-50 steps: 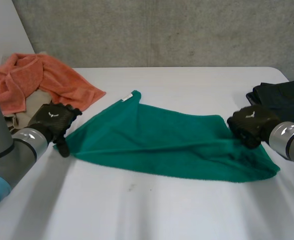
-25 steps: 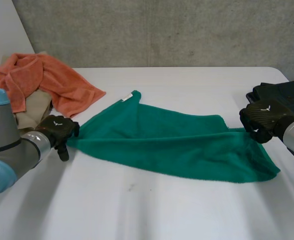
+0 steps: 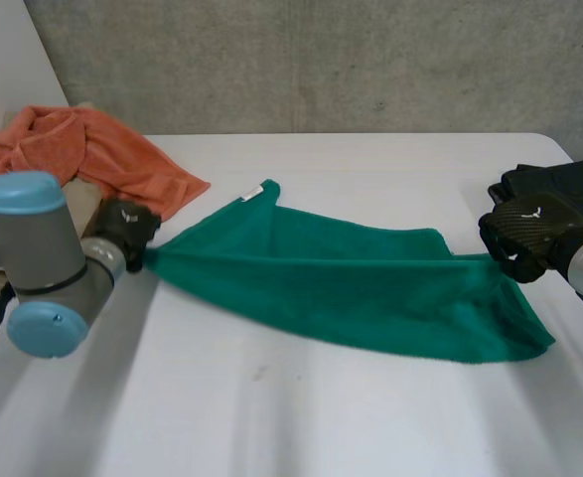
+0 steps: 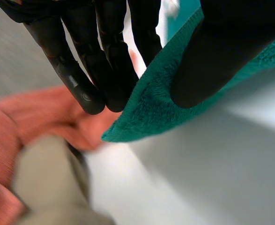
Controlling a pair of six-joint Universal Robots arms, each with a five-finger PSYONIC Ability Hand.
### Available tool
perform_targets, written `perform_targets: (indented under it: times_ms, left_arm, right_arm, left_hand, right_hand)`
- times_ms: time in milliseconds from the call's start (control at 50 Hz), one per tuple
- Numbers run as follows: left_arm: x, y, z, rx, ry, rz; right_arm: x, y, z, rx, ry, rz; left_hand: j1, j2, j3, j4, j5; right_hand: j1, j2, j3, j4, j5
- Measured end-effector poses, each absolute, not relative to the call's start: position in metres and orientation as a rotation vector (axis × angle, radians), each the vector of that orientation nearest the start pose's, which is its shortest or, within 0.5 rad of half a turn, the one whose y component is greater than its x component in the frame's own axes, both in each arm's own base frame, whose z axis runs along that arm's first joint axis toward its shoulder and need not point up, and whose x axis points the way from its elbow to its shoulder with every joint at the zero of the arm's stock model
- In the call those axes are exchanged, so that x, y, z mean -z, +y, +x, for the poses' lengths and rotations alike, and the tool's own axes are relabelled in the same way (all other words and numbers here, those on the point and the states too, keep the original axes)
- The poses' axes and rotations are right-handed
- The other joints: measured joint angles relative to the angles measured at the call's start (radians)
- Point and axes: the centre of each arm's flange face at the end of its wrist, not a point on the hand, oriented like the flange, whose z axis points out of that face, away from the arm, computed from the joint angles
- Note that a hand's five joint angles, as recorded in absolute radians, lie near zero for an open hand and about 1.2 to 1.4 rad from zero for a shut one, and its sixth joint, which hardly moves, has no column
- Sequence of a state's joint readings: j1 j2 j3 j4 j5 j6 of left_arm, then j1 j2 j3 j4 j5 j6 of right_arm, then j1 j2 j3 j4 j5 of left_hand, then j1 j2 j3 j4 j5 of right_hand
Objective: Fold the laundry.
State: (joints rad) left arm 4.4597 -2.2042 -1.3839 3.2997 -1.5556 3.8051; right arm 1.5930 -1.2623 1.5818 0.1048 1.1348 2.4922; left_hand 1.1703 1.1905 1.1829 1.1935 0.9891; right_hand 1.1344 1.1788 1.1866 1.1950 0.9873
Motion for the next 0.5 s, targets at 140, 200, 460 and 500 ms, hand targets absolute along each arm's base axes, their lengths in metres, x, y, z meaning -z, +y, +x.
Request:
perform_targets:
  times_ms: [140,200,460,500]
  left_arm:
    - [-0.215,-0.376,-0.257,2.07,1.831,0.93]
    - [-0.259,-0.388,-0.267,2.236,1.66,0.824]
    - [-0.419,-0.356,-0.275,2.724,1.352,0.397]
    - [-0.411,-0.351,-0.273,2.706,1.42,0.415]
  right_arm:
    - [-0.21,-0.341,0.188,1.837,2.277,-1.271]
    - [-0.229,-0.362,0.195,1.999,2.227,-1.222]
    - [-0.362,-0.372,0.199,2.508,1.754,-0.712]
    - [-0.355,-0.363,0.196,2.457,1.786,-0.734]
  left_hand:
    - [0.0,0.003,0.003,0.001,0.0]
    - [0.0,0.003,0.003,0.001,0.0]
    - [0.0,0.003,0.003,0.001,0.0]
    - [0.0,0.003,0.003,0.001,0.0]
  right_hand:
    - [0.0,0.0,0.005,0.001,0.0]
    - [0.0,0.0,0.005,0.003,0.0]
    - [0.0,0.0,0.005,0.004,0.005]
    - [0.0,0.0,0.005,0.004,0.005]
